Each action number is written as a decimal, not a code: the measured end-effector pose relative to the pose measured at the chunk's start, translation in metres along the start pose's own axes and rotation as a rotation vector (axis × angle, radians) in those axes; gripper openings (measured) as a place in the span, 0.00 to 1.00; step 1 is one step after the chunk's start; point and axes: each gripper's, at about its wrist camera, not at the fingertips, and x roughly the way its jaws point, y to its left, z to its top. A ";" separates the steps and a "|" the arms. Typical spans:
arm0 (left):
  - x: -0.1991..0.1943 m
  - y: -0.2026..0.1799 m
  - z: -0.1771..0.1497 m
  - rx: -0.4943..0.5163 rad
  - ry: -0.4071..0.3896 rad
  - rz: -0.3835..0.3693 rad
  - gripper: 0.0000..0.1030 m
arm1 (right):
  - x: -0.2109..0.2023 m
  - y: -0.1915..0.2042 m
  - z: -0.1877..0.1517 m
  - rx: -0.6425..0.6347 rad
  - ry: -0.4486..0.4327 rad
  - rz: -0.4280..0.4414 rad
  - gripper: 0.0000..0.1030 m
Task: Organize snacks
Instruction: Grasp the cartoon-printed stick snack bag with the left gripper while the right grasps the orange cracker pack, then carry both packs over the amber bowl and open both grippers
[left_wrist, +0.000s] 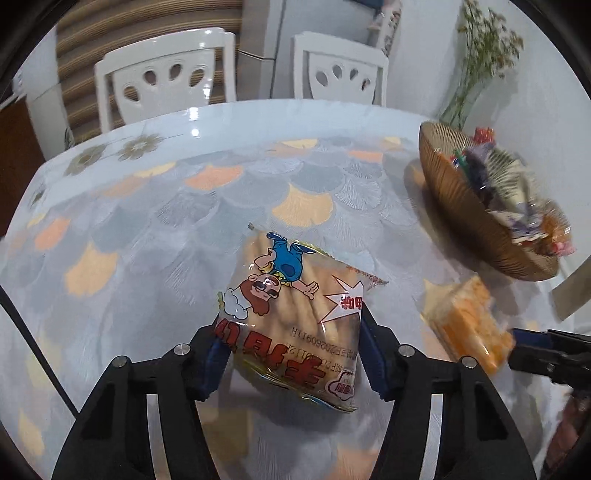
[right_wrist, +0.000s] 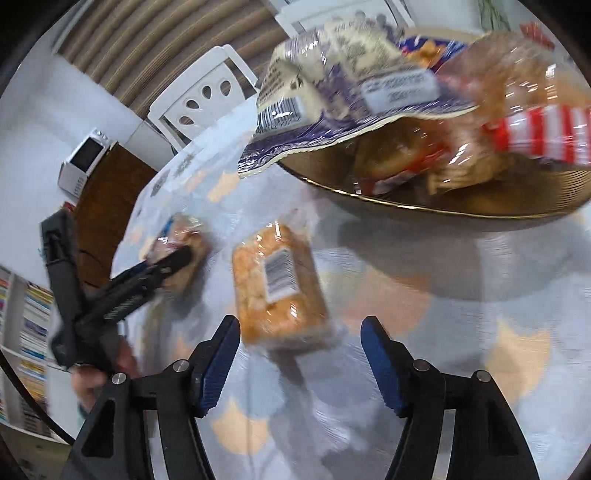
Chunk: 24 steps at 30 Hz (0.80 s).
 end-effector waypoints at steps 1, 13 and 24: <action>-0.007 0.003 -0.005 -0.016 -0.010 0.000 0.57 | -0.002 0.000 -0.001 -0.014 -0.006 -0.006 0.67; -0.031 0.017 -0.065 -0.109 -0.067 0.106 0.57 | 0.041 0.050 -0.001 -0.302 -0.085 -0.217 0.72; -0.030 0.009 -0.066 -0.050 -0.095 0.120 0.57 | 0.035 0.046 -0.016 -0.339 -0.167 -0.256 0.49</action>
